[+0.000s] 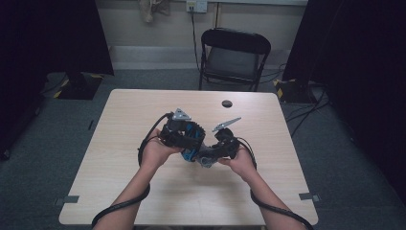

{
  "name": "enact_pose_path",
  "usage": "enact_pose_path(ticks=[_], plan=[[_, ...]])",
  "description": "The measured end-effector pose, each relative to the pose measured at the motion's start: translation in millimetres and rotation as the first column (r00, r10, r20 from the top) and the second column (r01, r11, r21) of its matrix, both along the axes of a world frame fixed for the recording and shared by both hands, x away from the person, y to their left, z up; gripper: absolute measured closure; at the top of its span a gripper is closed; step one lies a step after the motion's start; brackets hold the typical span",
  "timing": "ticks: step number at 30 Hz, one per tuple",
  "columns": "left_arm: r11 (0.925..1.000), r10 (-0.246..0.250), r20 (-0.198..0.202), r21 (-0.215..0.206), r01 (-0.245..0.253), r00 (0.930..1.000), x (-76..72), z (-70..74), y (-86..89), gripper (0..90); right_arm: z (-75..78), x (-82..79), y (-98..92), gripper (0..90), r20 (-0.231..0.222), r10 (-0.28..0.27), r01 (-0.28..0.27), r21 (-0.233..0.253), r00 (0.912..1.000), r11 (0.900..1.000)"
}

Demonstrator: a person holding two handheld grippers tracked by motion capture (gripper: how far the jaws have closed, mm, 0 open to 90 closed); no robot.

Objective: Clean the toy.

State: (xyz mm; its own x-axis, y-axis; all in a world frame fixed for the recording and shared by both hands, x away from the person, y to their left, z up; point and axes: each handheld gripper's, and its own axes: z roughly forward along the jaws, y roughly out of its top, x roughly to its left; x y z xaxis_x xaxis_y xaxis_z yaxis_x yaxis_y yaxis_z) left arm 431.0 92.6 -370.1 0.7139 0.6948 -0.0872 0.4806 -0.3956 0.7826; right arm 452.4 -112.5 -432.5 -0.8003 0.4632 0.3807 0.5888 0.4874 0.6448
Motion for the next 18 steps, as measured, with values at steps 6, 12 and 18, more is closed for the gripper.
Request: enact_pose_path(ticks=[6, 12, 18], plan=[[0.9999, 0.003, -0.008, -0.011, -0.003, 1.0, 0.6, 0.1, 1.5, 25.4, -5.8, -2.4, 3.0, 70.4, -0.007, 0.001, -0.001, 0.0, 1.0, 1.0], [0.9998, 0.009, -0.006, -0.015, -0.01, 0.9999, 0.7, 0.3, 3.6, 25.4, -11.4, -3.1, 5.4, 70.4, -0.02, -0.001, 0.001, 0.009, 0.9998, 1.0], [0.9996, 0.016, -0.001, -0.022, -0.016, 0.9999, 0.9, 3.0, 6.1, 25.4, -14.0, -4.1, 7.2, 70.5, -0.026, 0.009, -0.009, -0.001, 0.9996, 1.0]])
